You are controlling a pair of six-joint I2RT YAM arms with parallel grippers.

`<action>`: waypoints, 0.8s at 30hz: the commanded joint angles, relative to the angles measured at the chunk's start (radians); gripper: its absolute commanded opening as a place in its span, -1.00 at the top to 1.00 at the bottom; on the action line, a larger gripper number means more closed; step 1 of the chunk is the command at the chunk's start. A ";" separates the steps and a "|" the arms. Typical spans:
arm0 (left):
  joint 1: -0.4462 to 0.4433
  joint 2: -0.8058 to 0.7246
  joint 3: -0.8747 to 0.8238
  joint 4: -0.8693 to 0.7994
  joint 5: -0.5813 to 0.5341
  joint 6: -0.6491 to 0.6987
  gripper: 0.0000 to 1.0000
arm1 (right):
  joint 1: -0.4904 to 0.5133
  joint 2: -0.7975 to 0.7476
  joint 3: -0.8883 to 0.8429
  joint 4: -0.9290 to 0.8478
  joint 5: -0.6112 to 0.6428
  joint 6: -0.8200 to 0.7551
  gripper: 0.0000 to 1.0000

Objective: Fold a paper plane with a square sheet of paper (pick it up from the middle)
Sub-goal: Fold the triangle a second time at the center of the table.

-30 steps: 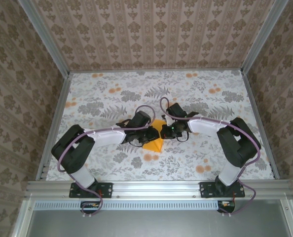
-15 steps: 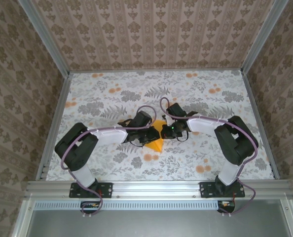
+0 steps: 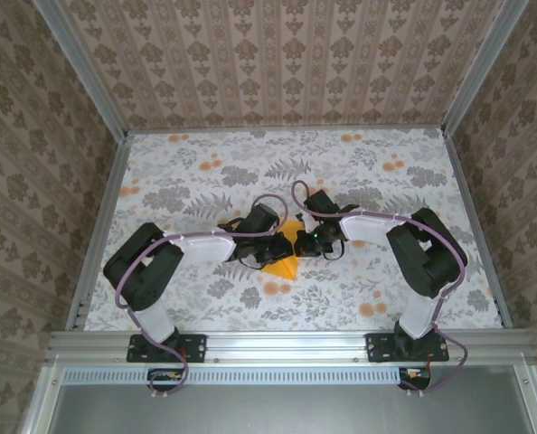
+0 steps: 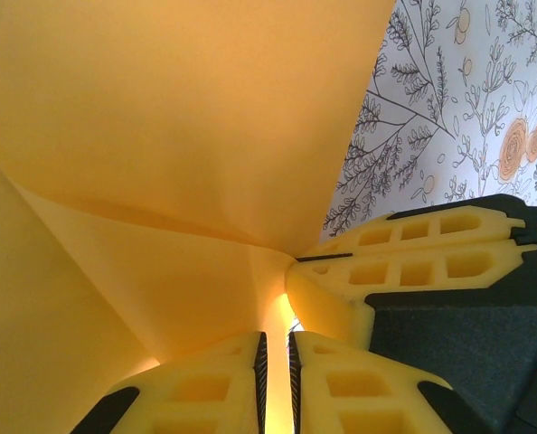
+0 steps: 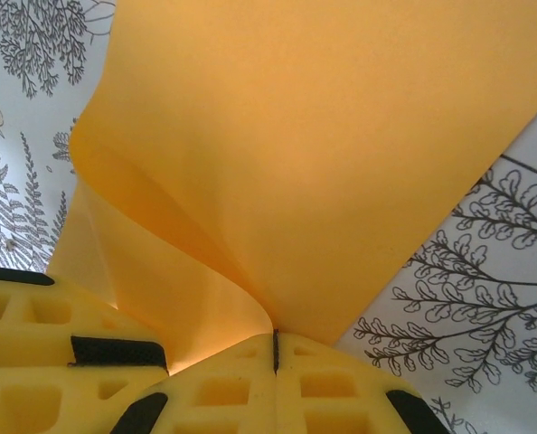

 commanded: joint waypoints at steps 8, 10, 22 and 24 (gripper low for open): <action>-0.009 0.003 -0.004 0.010 0.015 0.009 0.67 | -0.005 0.019 0.026 -0.004 -0.026 0.004 1.00; -0.010 0.004 -0.007 0.009 0.012 0.009 0.66 | -0.005 0.018 0.026 -0.005 -0.019 0.003 1.00; -0.017 0.029 -0.003 -0.013 0.007 0.001 0.68 | -0.005 0.024 0.031 -0.018 0.010 0.005 1.00; -0.018 0.033 -0.001 -0.012 0.010 0.001 0.68 | -0.005 0.026 0.031 -0.020 0.013 0.006 1.00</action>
